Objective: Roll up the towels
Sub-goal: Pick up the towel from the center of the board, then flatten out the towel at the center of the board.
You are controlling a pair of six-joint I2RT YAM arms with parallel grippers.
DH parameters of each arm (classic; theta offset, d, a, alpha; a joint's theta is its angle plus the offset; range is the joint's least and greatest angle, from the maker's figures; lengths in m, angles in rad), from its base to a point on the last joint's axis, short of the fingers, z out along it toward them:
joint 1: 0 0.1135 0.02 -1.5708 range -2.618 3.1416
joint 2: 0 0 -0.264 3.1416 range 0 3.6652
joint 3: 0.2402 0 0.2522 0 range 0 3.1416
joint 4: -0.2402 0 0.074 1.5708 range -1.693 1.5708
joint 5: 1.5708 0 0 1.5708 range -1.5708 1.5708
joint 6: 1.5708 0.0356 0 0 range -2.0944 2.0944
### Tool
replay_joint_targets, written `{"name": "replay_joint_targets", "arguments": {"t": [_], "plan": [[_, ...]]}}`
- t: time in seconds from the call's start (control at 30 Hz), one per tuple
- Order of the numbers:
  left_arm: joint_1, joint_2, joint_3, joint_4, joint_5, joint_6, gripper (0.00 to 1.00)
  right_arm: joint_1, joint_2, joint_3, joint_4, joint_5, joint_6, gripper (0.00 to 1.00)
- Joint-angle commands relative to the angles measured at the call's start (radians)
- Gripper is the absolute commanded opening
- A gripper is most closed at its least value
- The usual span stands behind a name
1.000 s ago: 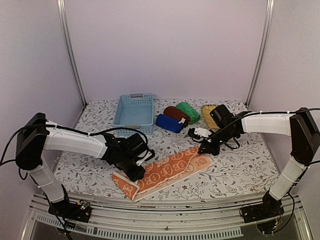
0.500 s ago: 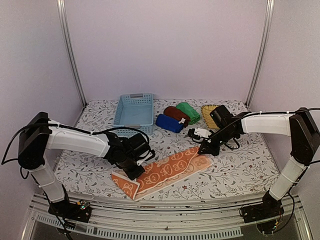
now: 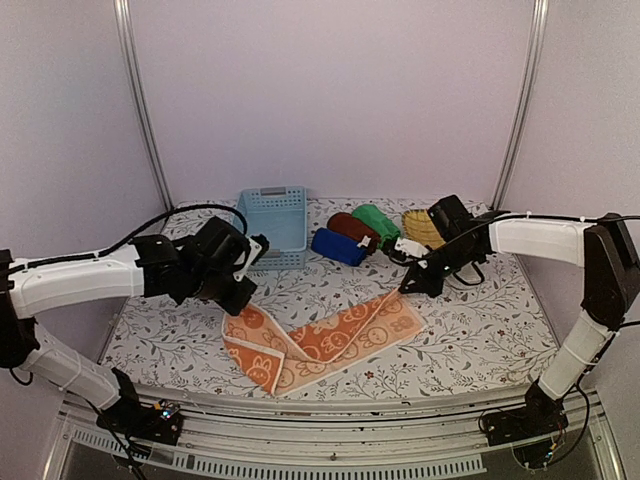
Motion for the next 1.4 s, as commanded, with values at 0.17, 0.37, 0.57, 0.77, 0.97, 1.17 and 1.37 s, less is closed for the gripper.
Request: {"name": "replay_joint_targets", "arguments": {"t": [0.17, 0.37, 0.57, 0.77, 0.97, 1.17, 1.37], "plan": [[0.097, -0.295, -0.011, 0.015, -0.325, -0.081, 0.00, -0.121, -0.064, 0.315, -0.180, -0.117, 0.059, 0.06], [0.097, -0.422, 0.014, 0.021, -0.385, -0.076, 0.00, -0.125, -0.145, 0.432, -0.287, -0.107, 0.078, 0.06], [0.089, -0.540, 0.059, -0.063, -0.344, -0.145, 0.00, -0.124, -0.339, 0.380, -0.368, -0.156, 0.046, 0.07], [0.060, -0.747, -0.032, 0.016, -0.029, -0.164, 0.00, -0.125, -0.554, 0.223, -0.554, -0.384, -0.096, 0.09], [0.037, -0.796, -0.096, 0.116, 0.066, -0.188, 0.00, -0.125, -0.576, 0.181, -0.666, -0.432, -0.192, 0.08], [0.103, -0.466, -0.124, 0.115, -0.104, -0.225, 0.00, -0.133, -0.374, 0.101, -0.422, -0.248, -0.026, 0.05], [0.421, 0.017, -0.064, 0.212, -0.044, -0.318, 0.00, -0.247, 0.075, 0.261, -0.204, -0.029, 0.122, 0.14]]}}
